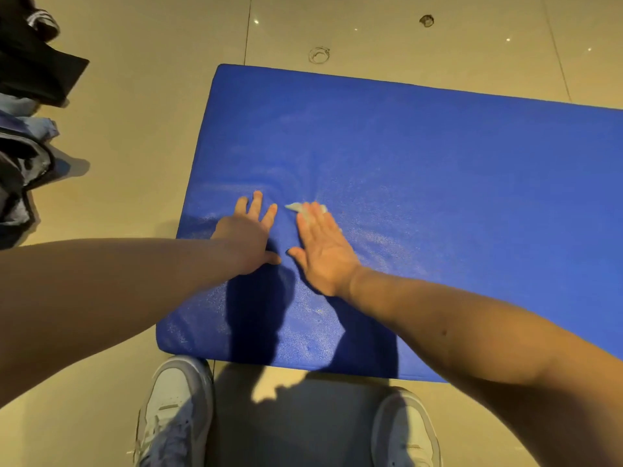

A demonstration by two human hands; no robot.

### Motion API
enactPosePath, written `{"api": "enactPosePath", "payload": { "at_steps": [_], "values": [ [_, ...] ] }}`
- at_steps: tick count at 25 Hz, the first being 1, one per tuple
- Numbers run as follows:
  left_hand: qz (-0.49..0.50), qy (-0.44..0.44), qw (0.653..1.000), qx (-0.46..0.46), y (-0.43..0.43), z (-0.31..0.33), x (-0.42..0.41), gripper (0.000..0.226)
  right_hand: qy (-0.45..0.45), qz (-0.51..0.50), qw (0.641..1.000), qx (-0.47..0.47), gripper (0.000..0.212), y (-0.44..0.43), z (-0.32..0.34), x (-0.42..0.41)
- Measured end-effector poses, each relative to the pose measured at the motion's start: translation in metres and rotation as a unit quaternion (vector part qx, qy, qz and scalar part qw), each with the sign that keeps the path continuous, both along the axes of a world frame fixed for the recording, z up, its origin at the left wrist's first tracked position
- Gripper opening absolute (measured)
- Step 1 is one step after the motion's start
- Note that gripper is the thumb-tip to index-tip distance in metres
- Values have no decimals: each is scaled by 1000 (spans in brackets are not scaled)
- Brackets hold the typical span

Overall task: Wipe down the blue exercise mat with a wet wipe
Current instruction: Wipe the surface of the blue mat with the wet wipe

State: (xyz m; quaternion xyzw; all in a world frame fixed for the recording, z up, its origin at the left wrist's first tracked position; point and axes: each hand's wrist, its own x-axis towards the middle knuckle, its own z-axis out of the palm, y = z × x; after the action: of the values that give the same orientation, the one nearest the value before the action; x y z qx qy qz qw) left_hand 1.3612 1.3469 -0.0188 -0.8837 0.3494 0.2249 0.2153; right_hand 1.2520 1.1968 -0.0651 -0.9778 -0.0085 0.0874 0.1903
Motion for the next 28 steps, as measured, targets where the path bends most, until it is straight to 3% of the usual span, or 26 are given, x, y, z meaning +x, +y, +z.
{"api": "enactPosePath", "payload": {
  "at_steps": [3, 8, 11, 15, 20, 23, 28],
  "values": [
    [5, 5, 1000, 1, 1, 1, -1, 107, 8, 38, 999, -20, 73, -11, 3, -3],
    [31, 24, 999, -31, 7, 2, -6, 104, 30, -71, 991, -113, 65, -88, 7, -4],
    [40, 40, 998, -39, 19, 0, -13, 107, 22, -105, 989, -100, 63, -78, 11, -6],
    [74, 51, 995, -44, 40, -5, -23, 115, 0, -20, 1000, -14, 67, -3, 10, -15],
    [95, 65, 992, -53, 56, 0, -41, 109, 28, 66, 997, -27, 72, 36, 12, -35],
    [84, 68, 994, -33, 65, 3, -50, 102, 20, 47, 998, -33, 71, 8, 17, -34],
    [45, 63, 997, -5, 75, 8, -55, 97, 63, -54, 988, -128, 72, -75, 6, -52]
  ]
}}
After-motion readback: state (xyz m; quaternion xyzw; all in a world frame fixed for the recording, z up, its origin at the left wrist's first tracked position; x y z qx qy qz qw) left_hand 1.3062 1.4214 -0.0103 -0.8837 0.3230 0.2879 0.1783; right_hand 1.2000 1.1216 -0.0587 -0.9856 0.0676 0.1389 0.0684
